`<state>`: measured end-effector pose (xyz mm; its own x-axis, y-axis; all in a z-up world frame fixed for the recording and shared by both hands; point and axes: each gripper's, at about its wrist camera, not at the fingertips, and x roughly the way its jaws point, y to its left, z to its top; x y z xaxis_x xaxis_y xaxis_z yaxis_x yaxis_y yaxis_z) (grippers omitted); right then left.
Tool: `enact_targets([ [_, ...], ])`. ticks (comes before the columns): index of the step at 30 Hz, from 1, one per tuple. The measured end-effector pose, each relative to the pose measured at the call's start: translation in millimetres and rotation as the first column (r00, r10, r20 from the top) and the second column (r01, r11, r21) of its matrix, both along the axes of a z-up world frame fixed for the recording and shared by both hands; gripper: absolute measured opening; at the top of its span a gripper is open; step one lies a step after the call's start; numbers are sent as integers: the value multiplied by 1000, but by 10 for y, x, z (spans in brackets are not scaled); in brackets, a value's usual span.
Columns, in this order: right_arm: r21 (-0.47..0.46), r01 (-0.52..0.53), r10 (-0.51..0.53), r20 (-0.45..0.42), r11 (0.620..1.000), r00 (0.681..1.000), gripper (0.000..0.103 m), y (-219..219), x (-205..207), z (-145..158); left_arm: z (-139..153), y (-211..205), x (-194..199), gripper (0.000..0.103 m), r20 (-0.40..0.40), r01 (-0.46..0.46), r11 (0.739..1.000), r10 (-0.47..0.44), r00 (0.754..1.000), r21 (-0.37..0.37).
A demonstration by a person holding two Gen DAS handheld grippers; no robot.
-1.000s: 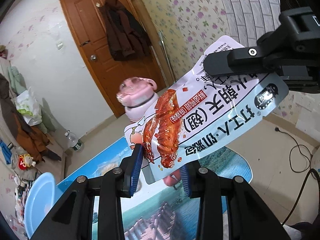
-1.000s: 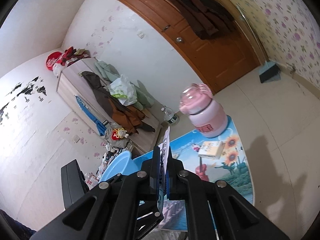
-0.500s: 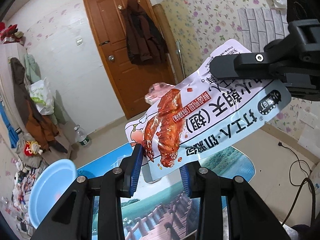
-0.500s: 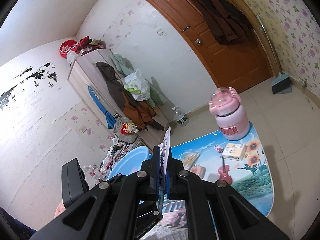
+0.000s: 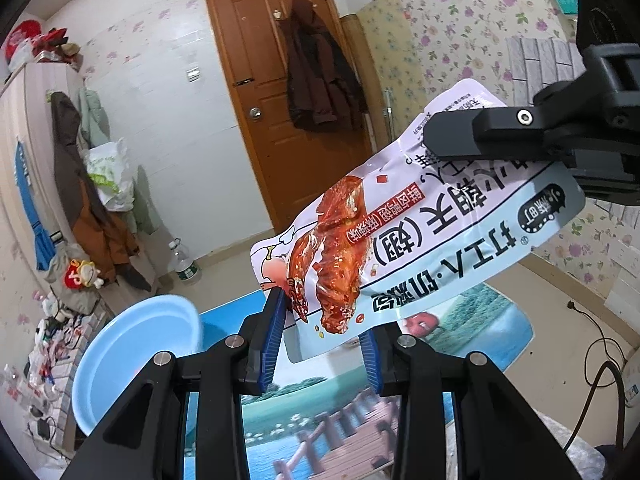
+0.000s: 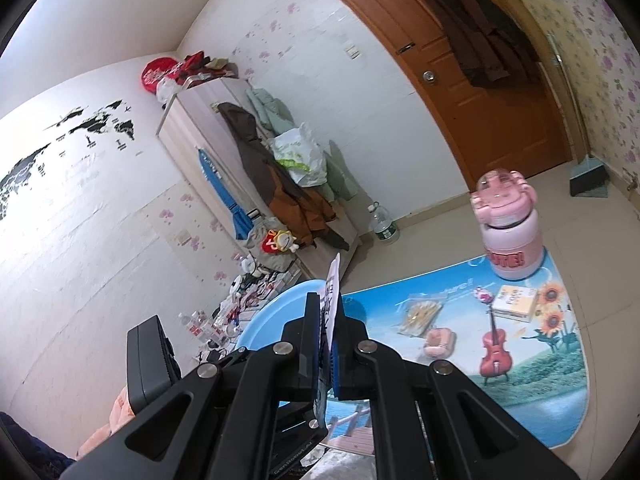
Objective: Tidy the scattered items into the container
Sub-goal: 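Carry the snack packet with the right gripper over the light blue basin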
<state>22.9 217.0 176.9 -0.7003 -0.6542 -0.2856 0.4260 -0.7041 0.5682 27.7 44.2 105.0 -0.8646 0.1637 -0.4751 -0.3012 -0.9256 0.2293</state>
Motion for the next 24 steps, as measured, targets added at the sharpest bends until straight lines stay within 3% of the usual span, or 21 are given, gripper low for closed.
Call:
enact_targets([
  [15,37,-145,145,-12,989,989,5,-761,-257,31,-1,-667,-121,34,16,-139,990,138,990,27],
  [24,34,-217,217,23,976,976,5,-1189,-548,-77,-60,-1048,-213,34,39,-218,975,217,975,32],
])
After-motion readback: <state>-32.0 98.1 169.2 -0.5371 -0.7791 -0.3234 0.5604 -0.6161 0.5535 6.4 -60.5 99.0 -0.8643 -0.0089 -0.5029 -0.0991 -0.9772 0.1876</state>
